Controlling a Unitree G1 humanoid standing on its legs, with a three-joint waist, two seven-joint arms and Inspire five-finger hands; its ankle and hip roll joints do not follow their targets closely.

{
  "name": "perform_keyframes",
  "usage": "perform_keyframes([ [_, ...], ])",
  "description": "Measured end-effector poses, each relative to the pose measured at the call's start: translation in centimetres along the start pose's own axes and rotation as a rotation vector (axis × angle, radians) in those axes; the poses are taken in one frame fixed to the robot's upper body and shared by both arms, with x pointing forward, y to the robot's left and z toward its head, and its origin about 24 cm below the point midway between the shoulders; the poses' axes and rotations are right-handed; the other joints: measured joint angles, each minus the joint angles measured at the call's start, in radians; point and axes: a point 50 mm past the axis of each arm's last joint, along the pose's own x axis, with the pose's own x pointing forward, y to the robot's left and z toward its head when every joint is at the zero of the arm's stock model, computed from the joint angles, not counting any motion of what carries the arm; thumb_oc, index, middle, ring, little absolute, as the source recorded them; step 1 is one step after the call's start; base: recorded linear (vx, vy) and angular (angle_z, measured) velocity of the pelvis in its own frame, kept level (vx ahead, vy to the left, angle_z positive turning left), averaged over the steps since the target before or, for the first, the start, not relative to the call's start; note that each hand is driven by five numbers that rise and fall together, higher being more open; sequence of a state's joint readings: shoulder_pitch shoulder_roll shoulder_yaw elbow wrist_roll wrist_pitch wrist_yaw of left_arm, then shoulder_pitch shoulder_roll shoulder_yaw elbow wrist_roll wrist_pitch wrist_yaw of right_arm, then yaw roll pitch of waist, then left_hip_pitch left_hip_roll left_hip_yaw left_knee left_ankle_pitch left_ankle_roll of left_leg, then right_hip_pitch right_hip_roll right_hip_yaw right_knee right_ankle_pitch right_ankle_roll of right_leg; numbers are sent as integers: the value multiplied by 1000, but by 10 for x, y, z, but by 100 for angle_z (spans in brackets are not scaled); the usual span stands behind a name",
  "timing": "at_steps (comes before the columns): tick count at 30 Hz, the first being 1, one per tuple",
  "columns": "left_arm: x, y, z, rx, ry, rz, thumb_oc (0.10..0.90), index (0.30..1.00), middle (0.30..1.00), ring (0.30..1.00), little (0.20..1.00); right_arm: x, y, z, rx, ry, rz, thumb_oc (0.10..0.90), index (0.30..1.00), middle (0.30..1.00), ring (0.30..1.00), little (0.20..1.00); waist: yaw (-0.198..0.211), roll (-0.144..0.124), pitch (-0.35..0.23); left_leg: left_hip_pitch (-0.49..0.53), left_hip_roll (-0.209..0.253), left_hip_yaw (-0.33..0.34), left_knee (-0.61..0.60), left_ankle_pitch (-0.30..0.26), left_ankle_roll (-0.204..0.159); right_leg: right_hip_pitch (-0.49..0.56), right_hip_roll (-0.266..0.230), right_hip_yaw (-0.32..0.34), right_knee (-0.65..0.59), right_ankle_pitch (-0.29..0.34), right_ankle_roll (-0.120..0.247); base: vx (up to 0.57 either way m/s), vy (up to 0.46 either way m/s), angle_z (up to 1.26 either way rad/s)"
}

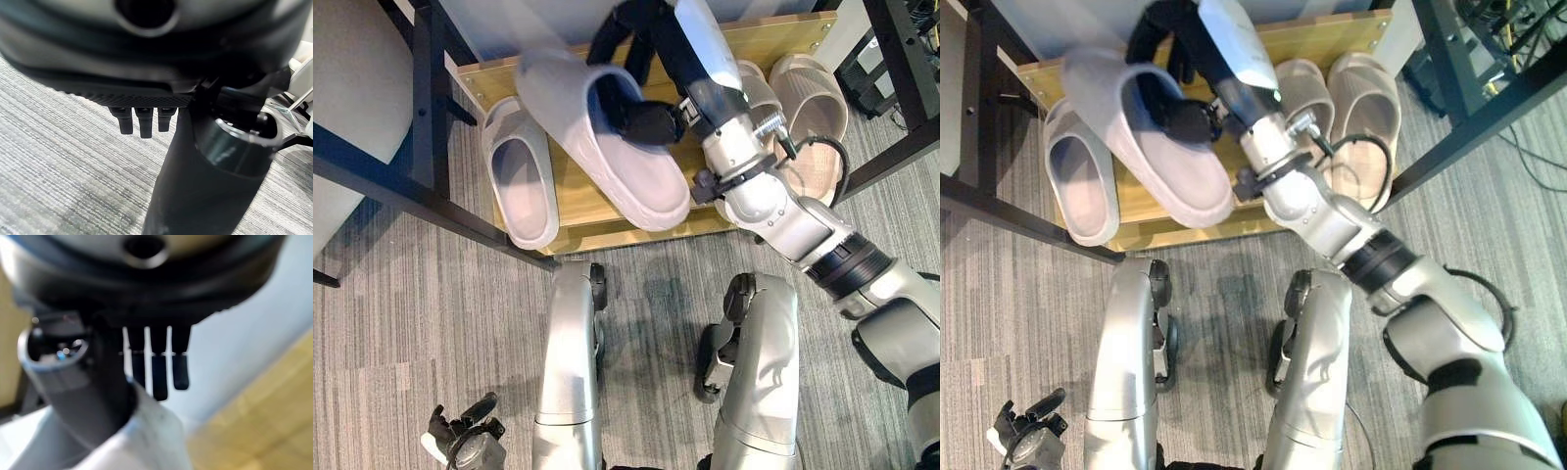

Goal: Arrange the slippers neatly on the shoe rack.

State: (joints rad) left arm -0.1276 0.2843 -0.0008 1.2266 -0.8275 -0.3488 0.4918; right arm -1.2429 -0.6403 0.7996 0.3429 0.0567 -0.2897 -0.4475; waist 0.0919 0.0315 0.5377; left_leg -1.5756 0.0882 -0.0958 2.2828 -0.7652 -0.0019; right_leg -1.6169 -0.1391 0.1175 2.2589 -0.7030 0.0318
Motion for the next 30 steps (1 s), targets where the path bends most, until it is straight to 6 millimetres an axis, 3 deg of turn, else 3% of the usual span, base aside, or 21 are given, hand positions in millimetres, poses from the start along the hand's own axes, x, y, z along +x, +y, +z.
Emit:
perform_keyframes([
  [10, -2, -4, -2, -2, 10, -22, 800, 900, 900, 900, 900, 2, -4, -7, -5, 35, -12, 400, 300, 300, 300, 300, 6, -9, 4, 0, 1, 1, 4, -1, 1, 3, 6, 1, -1, 0, 0, 0, 0, 0],
  [19, -3, 16, -17, 14, 28, -43, 800, 900, 900, 900, 900, -7, -10, -27, -21, 121, -17, 400, 300, 300, 300, 300, 5, -11, 5, 1, 2, -5, 20, -10, -13, -3, 17, 2, 13, 0, 1, -5, 9, -2],
  [25, -3, 20, -21, 3, 44, -54, 800, 900, 900, 900, 900, -8, -10, -29, 4, 142, -7, 400, 300, 300, 300, 300, 5, -11, 5, 0, 2, -6, 20, -10, -14, -3, 16, 2, 14, 0, 1, 0, 0, 0],
  [26, -3, 20, -21, -1, 45, -52, 800, 900, 900, 900, 900, -9, -9, -30, 7, 146, -6, 488, 432, 432, 432, 432, 5, -11, 5, 0, 2, -5, 20, -10, -15, -4, 16, 2, 15, 0, 1, 0, 0, 0],
  [27, -3, 20, -21, -4, 47, -50, 800, 900, 900, 900, 900, -9, -9, -30, 9, 148, -5, 488, 432, 432, 432, 432, 5, -11, 5, 1, 2, -5, 20, -10, -15, -4, 16, 2, 15, 0, 2, 0, 0, 0],
  [28, -3, 21, -21, -8, 49, -48, 800, 900, 900, 900, 900, -10, -8, -31, 15, 152, -3, 595, 592, 592, 592, 592, 6, -11, 5, 1, 2, -5, 20, -10, -15, -4, 16, 3, 16, -1, 2, 0, 0, 0],
  [29, -3, 21, -21, -11, 51, -46, 800, 900, 900, 900, 900, -10, -8, -31, 24, 157, -2, 800, 900, 900, 900, 900, 6, -11, 5, 1, 2, -5, 20, -10, -15, -4, 16, 3, 16, -1, 3, 0, 0, 0],
  [30, -3, 21, -21, -11, 51, -47, 800, 900, 900, 900, 900, -12, -7, -33, 41, 169, 5, 800, 900, 900, 900, 900, 6, -11, 5, 1, 2, -5, 20, -10, -15, -4, 16, 4, 17, -2, 5, 0, 0, 0],
])
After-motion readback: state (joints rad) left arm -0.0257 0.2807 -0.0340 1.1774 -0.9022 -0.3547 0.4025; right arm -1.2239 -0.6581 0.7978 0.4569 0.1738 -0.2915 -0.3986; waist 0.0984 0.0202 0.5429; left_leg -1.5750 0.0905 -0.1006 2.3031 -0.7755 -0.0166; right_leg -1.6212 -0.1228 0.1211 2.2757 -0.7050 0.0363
